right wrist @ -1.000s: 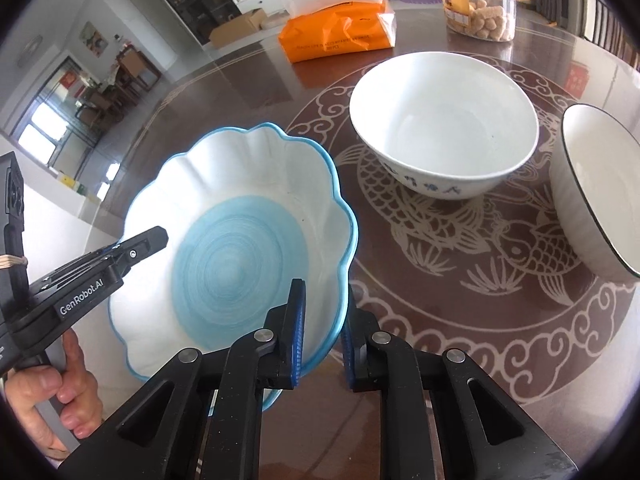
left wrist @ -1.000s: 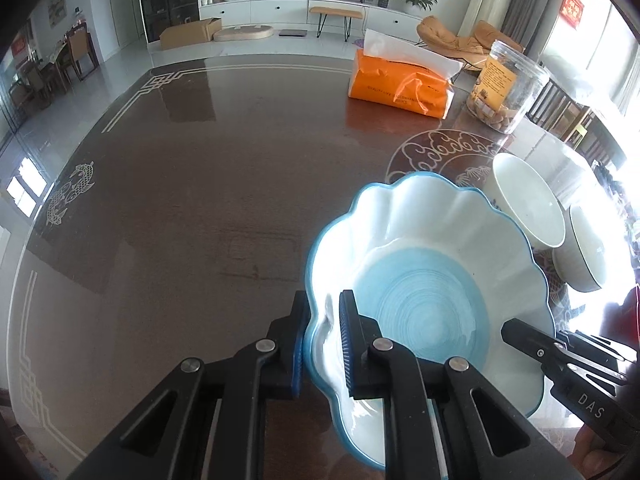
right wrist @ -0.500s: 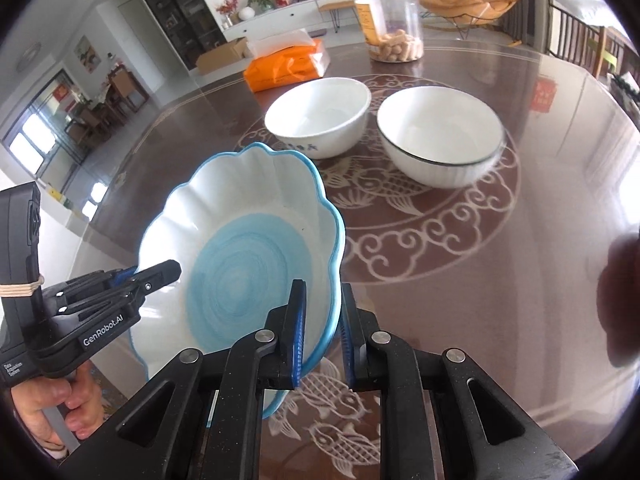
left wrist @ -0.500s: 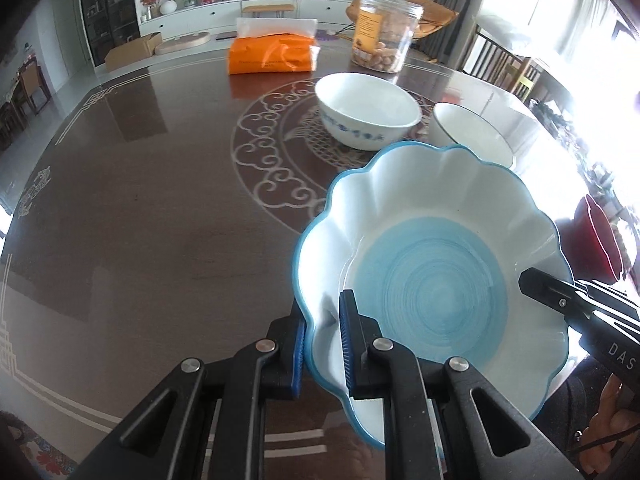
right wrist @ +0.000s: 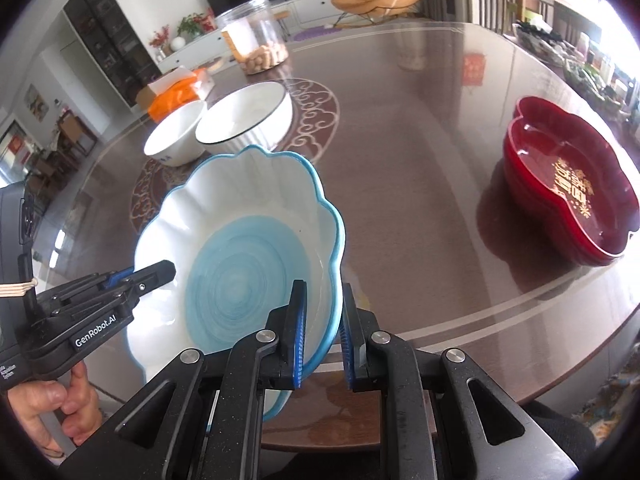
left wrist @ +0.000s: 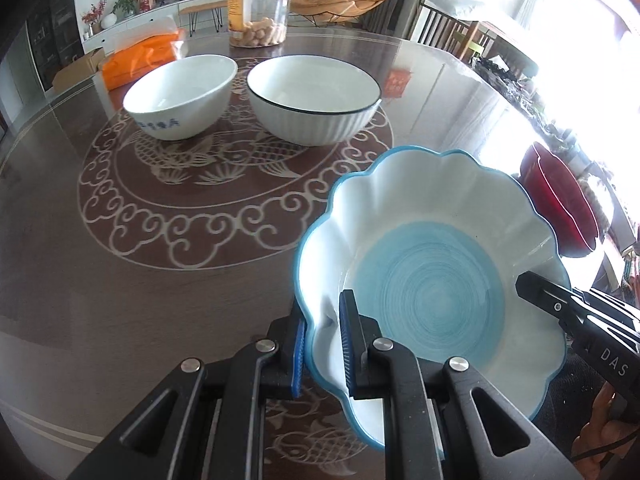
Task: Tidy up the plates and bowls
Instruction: 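Carry the scalloped bowl beside the red plates and open the left gripper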
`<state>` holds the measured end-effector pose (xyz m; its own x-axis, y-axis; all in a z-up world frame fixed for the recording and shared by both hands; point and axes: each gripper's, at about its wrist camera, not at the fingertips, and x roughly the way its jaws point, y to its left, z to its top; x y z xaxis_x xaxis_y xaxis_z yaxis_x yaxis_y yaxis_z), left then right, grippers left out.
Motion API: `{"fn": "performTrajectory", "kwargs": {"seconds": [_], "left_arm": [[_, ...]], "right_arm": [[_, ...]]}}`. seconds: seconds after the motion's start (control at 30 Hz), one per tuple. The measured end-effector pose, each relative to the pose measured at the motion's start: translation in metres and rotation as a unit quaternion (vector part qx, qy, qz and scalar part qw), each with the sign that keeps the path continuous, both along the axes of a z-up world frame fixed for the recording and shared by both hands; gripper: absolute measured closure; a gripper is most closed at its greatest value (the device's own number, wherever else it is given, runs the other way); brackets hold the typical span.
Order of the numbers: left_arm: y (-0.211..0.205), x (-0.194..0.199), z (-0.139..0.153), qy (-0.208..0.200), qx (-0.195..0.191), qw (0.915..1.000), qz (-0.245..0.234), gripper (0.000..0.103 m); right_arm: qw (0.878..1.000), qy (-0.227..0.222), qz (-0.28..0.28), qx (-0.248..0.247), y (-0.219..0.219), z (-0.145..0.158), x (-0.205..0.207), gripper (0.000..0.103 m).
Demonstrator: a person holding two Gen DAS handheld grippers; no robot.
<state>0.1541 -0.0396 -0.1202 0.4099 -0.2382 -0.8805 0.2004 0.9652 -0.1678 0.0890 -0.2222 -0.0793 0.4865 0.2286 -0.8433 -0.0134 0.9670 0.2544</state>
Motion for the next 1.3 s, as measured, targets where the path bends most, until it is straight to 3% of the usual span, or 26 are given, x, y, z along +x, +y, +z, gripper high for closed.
{"fn": "performTrajectory", "kwargs": {"seconds": [0.27, 0.43, 0.5, 0.53, 0.57, 0.63, 0.7, 0.77, 1.0, 1.2, 1.3], "left_arm": [[-0.041, 0.028, 0.002, -0.023, 0.01, 0.9997, -0.007, 0.089], [-0.05, 0.041, 0.0, -0.038, 0.027, 0.9989, -0.006, 0.088], [-0.047, 0.038, 0.001, -0.037, 0.027, 0.9989, -0.008, 0.085], [-0.046, 0.037, 0.001, -0.038, 0.027, 0.9989, -0.009, 0.085], [-0.043, 0.035, 0.002, -0.038, 0.029, 0.9989, -0.007, 0.085], [-0.037, 0.033, 0.004, -0.036, 0.022, 0.9991, 0.0, 0.075], [-0.027, 0.028, 0.009, -0.045, 0.02, 0.9987, 0.014, 0.045], [-0.02, 0.021, 0.016, -0.066, 0.026, 0.997, 0.029, 0.032], [-0.001, -0.011, 0.027, -0.11, 0.083, 0.9896, 0.04, 0.019], [0.014, -0.031, 0.023, -0.085, 0.088, 0.991, 0.053, 0.019], [0.017, -0.036, 0.021, -0.074, 0.112, 0.989, 0.06, 0.019]], "right_arm": [[0.999, 0.007, -0.034, 0.014, -0.049, -0.027, 0.023, 0.087], [0.998, -0.007, -0.045, 0.031, -0.06, -0.028, 0.038, 0.084], [0.999, -0.012, -0.048, 0.021, -0.059, -0.025, 0.039, 0.074], [0.999, -0.016, -0.048, 0.015, -0.058, -0.023, 0.038, 0.053], [0.998, -0.025, -0.049, 0.01, -0.057, -0.02, 0.035, 0.04], [0.998, -0.038, -0.054, -0.003, -0.059, -0.017, 0.027, 0.039], [0.997, -0.044, -0.066, -0.004, -0.06, -0.016, 0.02, 0.039], [0.995, -0.06, -0.084, -0.008, -0.064, -0.014, 0.011, 0.039], [0.981, -0.129, -0.135, -0.054, -0.063, -0.005, -0.034, 0.038], [0.976, -0.149, -0.143, -0.074, -0.057, -0.001, -0.052, 0.037], [0.974, -0.156, -0.139, -0.086, -0.055, 0.0, -0.055, 0.037]]}}
